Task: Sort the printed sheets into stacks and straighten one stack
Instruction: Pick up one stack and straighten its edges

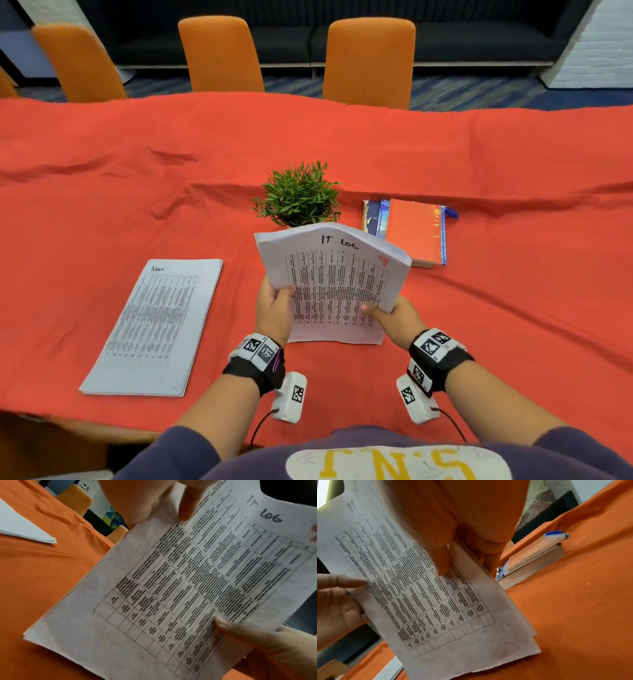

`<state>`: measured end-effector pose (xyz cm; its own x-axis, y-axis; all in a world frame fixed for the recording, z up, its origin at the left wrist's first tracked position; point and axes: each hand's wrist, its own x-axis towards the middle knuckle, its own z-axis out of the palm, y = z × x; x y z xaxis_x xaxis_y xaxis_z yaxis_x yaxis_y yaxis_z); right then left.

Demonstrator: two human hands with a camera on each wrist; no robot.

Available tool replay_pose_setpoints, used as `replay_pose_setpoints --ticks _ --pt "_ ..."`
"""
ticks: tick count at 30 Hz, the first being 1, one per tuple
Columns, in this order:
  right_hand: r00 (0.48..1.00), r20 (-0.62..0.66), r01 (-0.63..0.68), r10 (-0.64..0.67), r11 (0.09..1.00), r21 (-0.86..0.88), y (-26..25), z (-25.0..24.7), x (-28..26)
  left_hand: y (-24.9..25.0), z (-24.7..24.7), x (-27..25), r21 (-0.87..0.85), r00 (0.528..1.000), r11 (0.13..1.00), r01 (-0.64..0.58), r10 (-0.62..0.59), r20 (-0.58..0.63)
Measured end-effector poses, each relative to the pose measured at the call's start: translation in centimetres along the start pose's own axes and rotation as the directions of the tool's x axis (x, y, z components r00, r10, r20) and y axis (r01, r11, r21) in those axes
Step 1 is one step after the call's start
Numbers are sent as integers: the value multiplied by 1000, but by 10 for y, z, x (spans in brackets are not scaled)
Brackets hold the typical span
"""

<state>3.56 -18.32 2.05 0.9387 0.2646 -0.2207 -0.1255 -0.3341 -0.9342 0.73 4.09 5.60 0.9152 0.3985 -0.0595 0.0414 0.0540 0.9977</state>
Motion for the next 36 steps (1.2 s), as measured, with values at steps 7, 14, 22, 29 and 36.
replay_pose_setpoints --ticks 7,14,22,29,36 --pt "993 -8 -120 121 982 -144 26 10 -1 -34 -16 -5 200 990 974 105 -121 71" --pt "995 -52 -93 88 989 -112 -25 58 12 -9 -67 34 244 997 969 45 -59 50" --pt "982 182 -45 45 999 -3 -78 228 54 10 -245 109 513 982 842 167 -189 -10" --pt "937 300 -128 179 975 -182 -69 338 82 -24 -352 142 689 923 650 322 -377 -75" --pt "887 284 -222 365 874 -432 -61 378 84 -69 -379 151 764 876 501 406 -453 -169"
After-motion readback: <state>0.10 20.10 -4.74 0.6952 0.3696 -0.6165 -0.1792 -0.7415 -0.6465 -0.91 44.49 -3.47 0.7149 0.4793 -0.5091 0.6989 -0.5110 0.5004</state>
